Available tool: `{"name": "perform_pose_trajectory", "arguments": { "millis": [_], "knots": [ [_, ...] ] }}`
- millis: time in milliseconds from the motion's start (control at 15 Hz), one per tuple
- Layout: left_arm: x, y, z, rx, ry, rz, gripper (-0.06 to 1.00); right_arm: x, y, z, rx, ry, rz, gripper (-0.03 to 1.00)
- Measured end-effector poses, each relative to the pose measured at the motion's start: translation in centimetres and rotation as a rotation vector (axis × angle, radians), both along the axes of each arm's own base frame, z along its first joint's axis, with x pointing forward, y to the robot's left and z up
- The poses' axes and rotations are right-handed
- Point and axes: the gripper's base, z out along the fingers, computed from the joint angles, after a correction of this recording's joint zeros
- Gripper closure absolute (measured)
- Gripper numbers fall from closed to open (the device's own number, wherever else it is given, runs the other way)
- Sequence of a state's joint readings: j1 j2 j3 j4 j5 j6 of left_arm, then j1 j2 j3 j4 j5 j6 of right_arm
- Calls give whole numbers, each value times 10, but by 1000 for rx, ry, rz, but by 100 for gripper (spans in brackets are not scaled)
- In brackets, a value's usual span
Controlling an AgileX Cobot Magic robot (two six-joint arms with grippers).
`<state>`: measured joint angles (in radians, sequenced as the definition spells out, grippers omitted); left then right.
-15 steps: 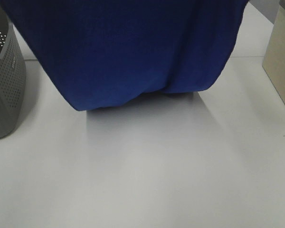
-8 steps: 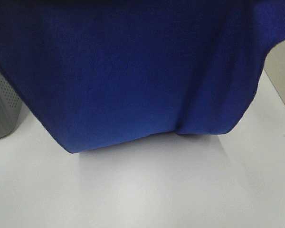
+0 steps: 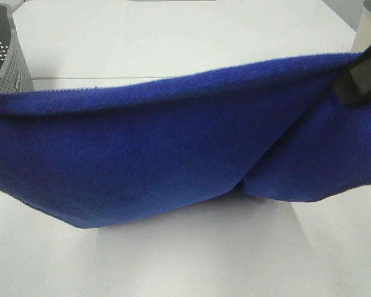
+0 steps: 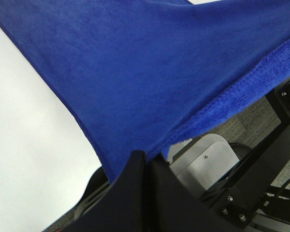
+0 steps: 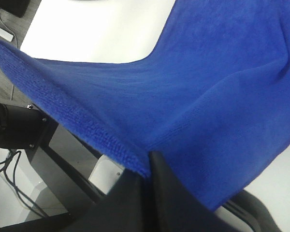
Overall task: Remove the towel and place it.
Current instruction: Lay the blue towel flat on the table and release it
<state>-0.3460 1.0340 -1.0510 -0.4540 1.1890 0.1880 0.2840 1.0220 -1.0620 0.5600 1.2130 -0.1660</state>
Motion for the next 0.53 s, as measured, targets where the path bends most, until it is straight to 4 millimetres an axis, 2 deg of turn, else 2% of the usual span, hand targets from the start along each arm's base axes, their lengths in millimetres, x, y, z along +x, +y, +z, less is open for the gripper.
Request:
{"name": "perform_pose_trajectory", "arguments": {
  "millis": [267, 533],
  "knots": [
    [-17, -2, -57, -26, 236, 14, 94, -14, -2, -49, -19, 183, -15, 95],
    [-27, -2, -84, -42, 340, 1, 94, -24, -4, -83, -42, 311, -19, 95]
  ]
}}
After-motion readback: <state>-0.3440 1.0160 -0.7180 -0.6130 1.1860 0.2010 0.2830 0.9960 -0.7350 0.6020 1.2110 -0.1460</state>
